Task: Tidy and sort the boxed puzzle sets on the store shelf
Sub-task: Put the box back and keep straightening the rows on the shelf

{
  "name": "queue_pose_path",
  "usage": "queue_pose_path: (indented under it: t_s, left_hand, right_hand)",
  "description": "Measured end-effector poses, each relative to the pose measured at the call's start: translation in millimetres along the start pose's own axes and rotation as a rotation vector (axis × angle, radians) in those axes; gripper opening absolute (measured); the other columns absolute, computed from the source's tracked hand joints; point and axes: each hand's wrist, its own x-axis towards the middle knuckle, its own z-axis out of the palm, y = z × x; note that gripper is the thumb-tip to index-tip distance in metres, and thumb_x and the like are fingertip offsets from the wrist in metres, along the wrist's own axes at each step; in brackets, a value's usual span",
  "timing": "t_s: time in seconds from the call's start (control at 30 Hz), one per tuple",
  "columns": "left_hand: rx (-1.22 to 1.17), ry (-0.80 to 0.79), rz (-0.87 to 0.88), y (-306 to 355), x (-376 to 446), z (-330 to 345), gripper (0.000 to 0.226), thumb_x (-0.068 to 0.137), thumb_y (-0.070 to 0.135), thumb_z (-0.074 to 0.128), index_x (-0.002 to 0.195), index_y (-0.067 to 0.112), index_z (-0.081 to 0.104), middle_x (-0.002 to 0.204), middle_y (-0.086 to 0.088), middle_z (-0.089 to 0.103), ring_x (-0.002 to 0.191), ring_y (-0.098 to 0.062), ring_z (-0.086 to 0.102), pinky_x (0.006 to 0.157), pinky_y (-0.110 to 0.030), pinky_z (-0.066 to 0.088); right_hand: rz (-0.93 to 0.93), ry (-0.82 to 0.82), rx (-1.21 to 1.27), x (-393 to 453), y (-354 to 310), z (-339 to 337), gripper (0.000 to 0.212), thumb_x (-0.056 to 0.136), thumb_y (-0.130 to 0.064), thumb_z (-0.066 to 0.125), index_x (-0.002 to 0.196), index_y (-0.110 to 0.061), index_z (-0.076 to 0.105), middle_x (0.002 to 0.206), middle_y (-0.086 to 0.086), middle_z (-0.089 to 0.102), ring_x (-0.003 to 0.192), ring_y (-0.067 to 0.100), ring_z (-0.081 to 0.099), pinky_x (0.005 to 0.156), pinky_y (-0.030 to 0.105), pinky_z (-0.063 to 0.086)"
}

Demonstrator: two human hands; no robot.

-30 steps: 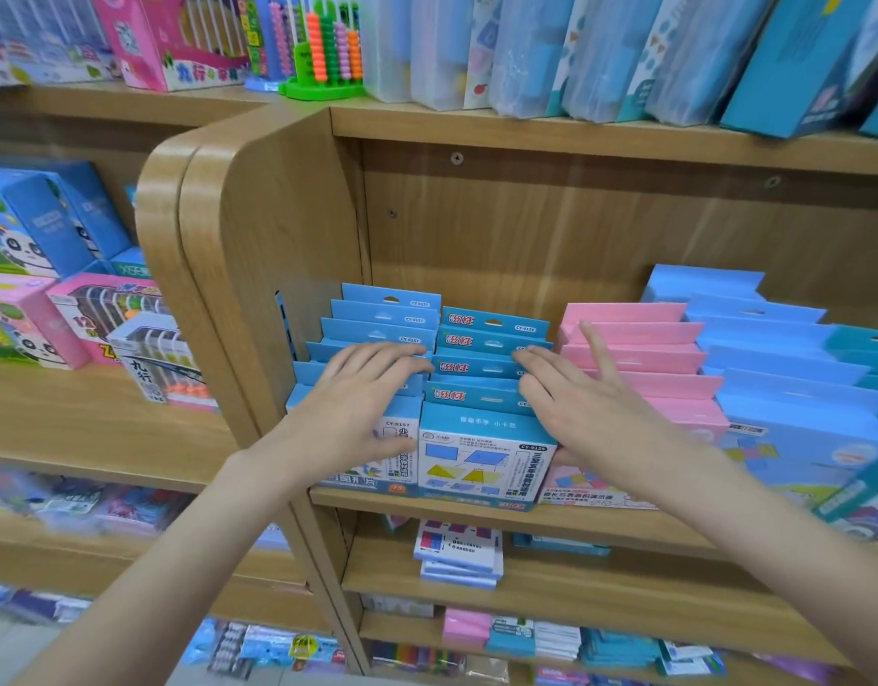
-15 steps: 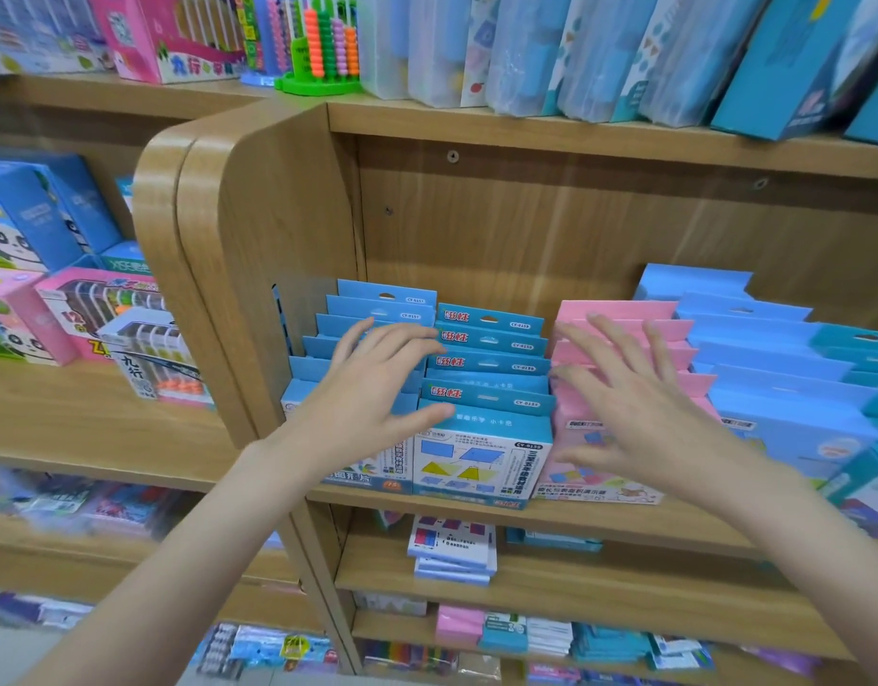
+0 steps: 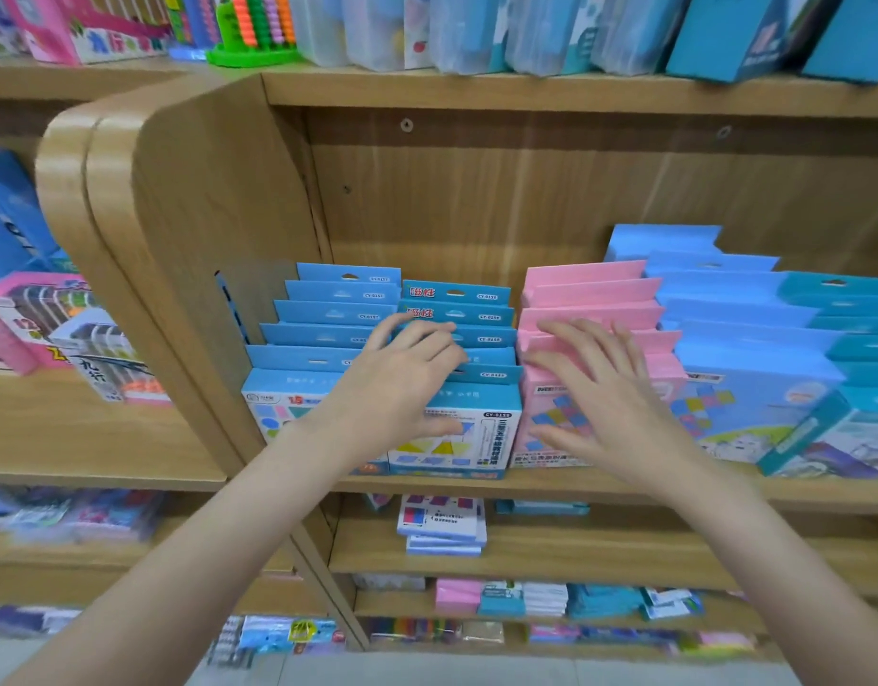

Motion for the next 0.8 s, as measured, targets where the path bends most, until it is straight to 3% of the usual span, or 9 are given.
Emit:
queue_pose_path:
  t_s: [0.13, 0.23, 0.3, 0.4, 0.47, 0.6, 0.8]
  left_hand:
    - [0.027, 0.065, -0.027, 1.0, -1.7, 3.8, 0.059, 0.056, 0.046, 0.08, 0.1, 0.01, 0.062, 0.102, -0.007, 0.065, 0.106, -0.028, 0.059, 0.097, -0.037, 0.021]
    - [0.042, 0.082, -0.049, 2.7, -3.1, 5.4, 0.06, 0.057, 0.044, 0.079, 0.103, 0.009, 0.062, 0.105, -0.009, 0.065, 0.105, -0.028, 0.058, 0.097, -0.037, 0.021]
    - [0.028, 0.086, -0.058, 3.8, -4.0, 6.4, 0.059, 0.058, 0.043, 0.078, 0.104, 0.009, 0.061, 0.105, -0.009, 0.065, 0.107, -0.028, 0.058, 0.099, -0.038, 0.02]
    - [0.015, 0.077, -0.071, 5.6, -5.9, 7.9, 0.058, 0.06, 0.042, 0.078, 0.104, 0.009, 0.06, 0.105, -0.008, 0.064, 0.113, -0.027, 0.055, 0.101, -0.04, 0.018]
    - [0.007, 0.053, -0.088, 5.8, -6.5, 8.4, 0.057, 0.063, 0.045, 0.076, 0.105, 0.011, 0.06, 0.106, -0.006, 0.064, 0.116, -0.025, 0.052, 0.103, -0.04, 0.017]
    - [-0.01, 0.009, -0.117, 6.4, -7.3, 5.1, 0.055, 0.067, 0.05, 0.065, 0.108, 0.014, 0.058, 0.109, -0.005, 0.062, 0.121, -0.02, 0.043, 0.105, -0.039, 0.015]
    - [0.021, -0.017, -0.21, 14.5, -12.7, 3.0, 0.053, 0.078, 0.059, 0.048, 0.11, 0.017, 0.052, 0.117, -0.003, 0.06, 0.128, -0.014, 0.032, 0.111, -0.041, -0.002]
  right_hand:
    - [0.086, 0.021, 0.116, -3.0, 23.1, -21.0, 0.082, 0.07, -0.062, 0.057, 0.138, -0.032, 0.024, 0.149, 0.002, 0.028, 0.137, 0.02, 0.019, 0.114, 0.048, 0.003]
    - [0.178, -0.207, -0.014, -1.5, 50.2, -46.7, 0.098, 0.062, -0.058, 0.072, 0.142, -0.031, 0.023, 0.149, 0.0, 0.022, 0.138, 0.017, 0.015, 0.114, 0.044, -0.002]
    - [0.133, -0.299, -0.081, 2.2, 58.8, -49.2, 0.097, 0.061, -0.054, 0.074, 0.141, -0.031, 0.025, 0.145, 0.002, 0.024, 0.134, 0.016, 0.015, 0.115, 0.043, -0.001]
    - [0.033, -0.311, -0.142, 8.5, 59.1, -43.2, 0.096, 0.057, -0.062, 0.07, 0.137, -0.021, 0.034, 0.127, 0.007, 0.035, 0.125, 0.022, 0.027, 0.114, 0.045, -0.001]
    - [-0.023, -0.296, -0.167, 13.3, 61.5, -41.3, 0.094, 0.056, -0.068, 0.066, 0.13, -0.016, 0.041, 0.116, 0.007, 0.042, 0.114, 0.025, 0.037, 0.112, 0.042, 0.008]
    - [-0.071, -0.316, -0.154, 20.5, 65.0, -42.5, 0.087, 0.057, -0.069, 0.063, 0.125, -0.021, 0.039, 0.113, 0.001, 0.045, 0.104, 0.022, 0.041, 0.099, 0.035, 0.019]
    - [-0.116, -0.318, -0.13, 15.5, 66.0, -41.3, 0.084, 0.057, -0.069, 0.063, 0.122, -0.023, 0.038, 0.105, 0.0, 0.044, 0.099, 0.023, 0.043, 0.093, 0.035, 0.02]
